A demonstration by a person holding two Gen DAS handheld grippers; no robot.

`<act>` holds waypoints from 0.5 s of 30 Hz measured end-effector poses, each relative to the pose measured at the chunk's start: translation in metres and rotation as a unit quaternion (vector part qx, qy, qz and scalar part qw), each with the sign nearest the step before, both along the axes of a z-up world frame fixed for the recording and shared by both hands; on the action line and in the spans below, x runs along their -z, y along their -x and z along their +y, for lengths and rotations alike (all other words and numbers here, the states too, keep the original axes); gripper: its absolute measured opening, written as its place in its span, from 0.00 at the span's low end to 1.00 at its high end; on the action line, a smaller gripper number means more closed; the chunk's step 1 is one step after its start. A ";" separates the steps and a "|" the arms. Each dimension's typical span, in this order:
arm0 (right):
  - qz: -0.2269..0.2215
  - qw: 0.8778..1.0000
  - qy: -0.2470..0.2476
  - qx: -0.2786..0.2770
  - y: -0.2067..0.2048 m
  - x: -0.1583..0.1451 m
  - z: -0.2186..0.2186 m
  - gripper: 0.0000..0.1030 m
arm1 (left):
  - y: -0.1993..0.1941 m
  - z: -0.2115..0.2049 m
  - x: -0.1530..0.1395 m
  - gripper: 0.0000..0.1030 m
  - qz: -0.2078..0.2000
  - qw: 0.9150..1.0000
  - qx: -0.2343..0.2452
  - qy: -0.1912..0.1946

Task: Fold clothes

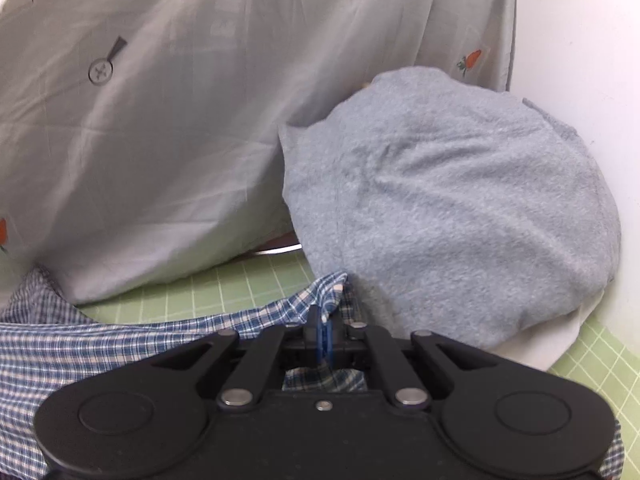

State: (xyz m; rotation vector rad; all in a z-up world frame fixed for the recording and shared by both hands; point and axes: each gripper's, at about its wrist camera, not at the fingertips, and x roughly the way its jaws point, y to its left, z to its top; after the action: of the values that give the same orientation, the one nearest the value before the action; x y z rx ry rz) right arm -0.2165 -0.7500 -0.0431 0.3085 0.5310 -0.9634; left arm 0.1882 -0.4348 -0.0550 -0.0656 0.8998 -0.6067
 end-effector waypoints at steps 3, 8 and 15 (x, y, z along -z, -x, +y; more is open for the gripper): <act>0.006 1.000 -0.008 0.010 -0.001 0.011 -0.002 0.02 | -0.004 -0.008 0.013 0.03 0.006 1.000 0.007 -0.018; 0.025 0.999 -0.022 0.023 0.001 0.027 -0.002 0.02 | -0.007 -0.019 0.031 0.03 0.015 0.999 0.017 -0.037; 0.055 0.997 -0.042 0.041 0.005 0.052 -0.003 0.03 | -0.008 -0.028 0.046 0.08 0.015 0.998 0.028 -0.058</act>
State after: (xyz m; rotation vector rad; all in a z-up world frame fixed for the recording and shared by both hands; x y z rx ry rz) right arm -0.2216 -0.7531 -0.0952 0.3565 0.6650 -1.0429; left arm 0.1966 -0.4633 -0.1015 0.0566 0.9673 -0.6061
